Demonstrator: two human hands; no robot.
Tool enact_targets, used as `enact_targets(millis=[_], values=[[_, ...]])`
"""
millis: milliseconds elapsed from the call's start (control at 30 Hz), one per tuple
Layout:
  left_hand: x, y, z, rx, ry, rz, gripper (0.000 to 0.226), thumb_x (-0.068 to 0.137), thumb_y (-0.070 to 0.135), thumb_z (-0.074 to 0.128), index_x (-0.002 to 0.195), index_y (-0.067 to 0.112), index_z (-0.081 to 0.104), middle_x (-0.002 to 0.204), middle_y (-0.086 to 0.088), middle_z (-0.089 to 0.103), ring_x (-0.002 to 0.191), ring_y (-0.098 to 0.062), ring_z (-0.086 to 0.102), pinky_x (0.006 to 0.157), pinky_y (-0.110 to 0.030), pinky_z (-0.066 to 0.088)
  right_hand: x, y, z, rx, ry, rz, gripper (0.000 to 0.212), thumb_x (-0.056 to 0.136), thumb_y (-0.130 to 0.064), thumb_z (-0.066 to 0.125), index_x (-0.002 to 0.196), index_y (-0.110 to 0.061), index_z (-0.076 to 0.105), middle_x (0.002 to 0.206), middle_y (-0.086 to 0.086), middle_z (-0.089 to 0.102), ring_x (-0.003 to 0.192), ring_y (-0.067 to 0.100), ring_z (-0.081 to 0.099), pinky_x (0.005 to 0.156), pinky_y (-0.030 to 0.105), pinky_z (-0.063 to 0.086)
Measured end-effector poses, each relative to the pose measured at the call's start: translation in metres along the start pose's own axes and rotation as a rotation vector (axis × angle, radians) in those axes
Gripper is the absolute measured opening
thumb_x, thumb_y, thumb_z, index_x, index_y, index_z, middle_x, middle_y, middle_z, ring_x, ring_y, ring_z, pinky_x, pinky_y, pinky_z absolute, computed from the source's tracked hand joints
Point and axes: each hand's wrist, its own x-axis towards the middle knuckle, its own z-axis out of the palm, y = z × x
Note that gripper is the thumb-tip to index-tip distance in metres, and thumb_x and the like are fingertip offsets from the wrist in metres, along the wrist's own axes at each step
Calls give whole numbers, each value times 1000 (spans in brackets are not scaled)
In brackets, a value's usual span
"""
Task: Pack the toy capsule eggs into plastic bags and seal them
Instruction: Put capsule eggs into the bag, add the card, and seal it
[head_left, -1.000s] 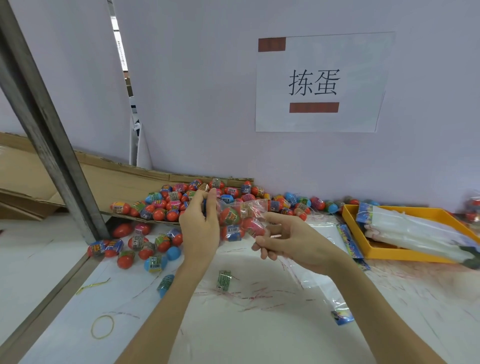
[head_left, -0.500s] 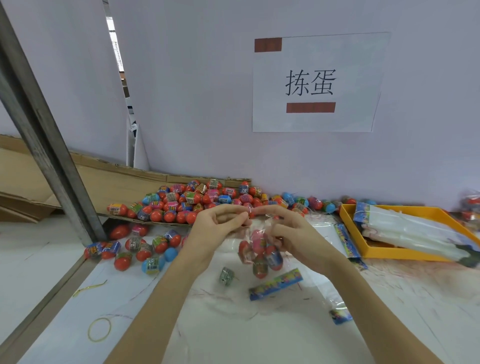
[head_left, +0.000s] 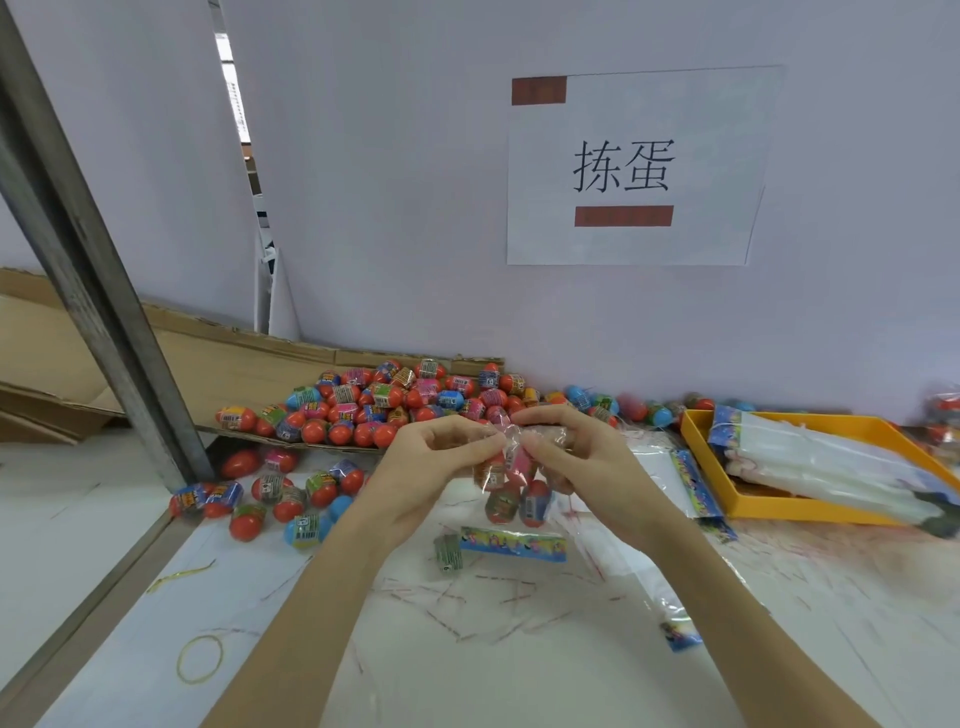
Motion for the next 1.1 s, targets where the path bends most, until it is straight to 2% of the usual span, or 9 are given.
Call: enact_targets(millis=[100,200,400,567,700,800,867,967,1100], values=[[1,3,0,-247,-14,-96,20,79,16,84,94,4,83,99,-15,78,90,-20,74,79,-26,60,0,-3,-1,65,-30,-11,20,98,-32,67,118,-33,74,76,8,64,67,16,59,66,31,54],[1,5,4,-343,-25,-140,13,82,12,79,92,4,83,98,-14,78,87,-18,76,76,-25,60,0,-6,-3,175,-40,3,26,98,-33,65,121,-27,73,103,33,64,100,50,63,92,65,56],[-1,4,-3,-110,23,-53,19,93,24,72,102,14,84,106,-11,80,99,-24,74,91,-36,58,2,-2,-9,-99,42,-83,14,101,-19,66,113,-18,72,74,4,71,65,14,64,64,21,54],[1,0,-6,118,120,39,19,102,25,65,108,20,83,104,-1,81,105,-26,75,98,-40,57,4,0,-17,-173,122,-118,8,94,-17,74,95,-9,75,75,5,77,66,22,73,61,24,58],[0,3,-4,177,180,116,17,102,23,65,108,25,81,104,3,77,97,-14,72,85,-26,57,5,4,-18,-233,218,-170,6,94,-22,75,90,-21,80,72,-3,75,62,8,66,59,17,52],[-4,8,-1,236,192,230,21,99,31,65,113,32,80,105,-7,69,80,-21,64,75,-36,58,3,5,-13,-72,269,-181,11,96,-27,72,93,-28,82,67,4,72,53,13,63,52,20,51],[-8,12,1,226,85,246,26,94,37,68,115,29,81,106,-10,65,87,-30,63,80,-41,59,3,5,-10,92,262,-175,13,100,-25,67,99,-24,80,78,11,77,66,24,74,60,26,59],[-13,13,2,373,-76,266,23,85,42,81,107,36,83,104,-4,53,93,-19,55,78,-24,53,5,8,-10,201,206,-164,20,106,-19,57,106,-10,75,95,18,77,90,36,76,83,39,64],[-11,8,9,443,14,298,22,89,53,69,89,37,84,106,3,52,109,-10,51,92,-18,47,4,8,-11,211,135,-195,21,106,-23,55,104,-13,73,99,16,75,93,33,73,88,37,61]])
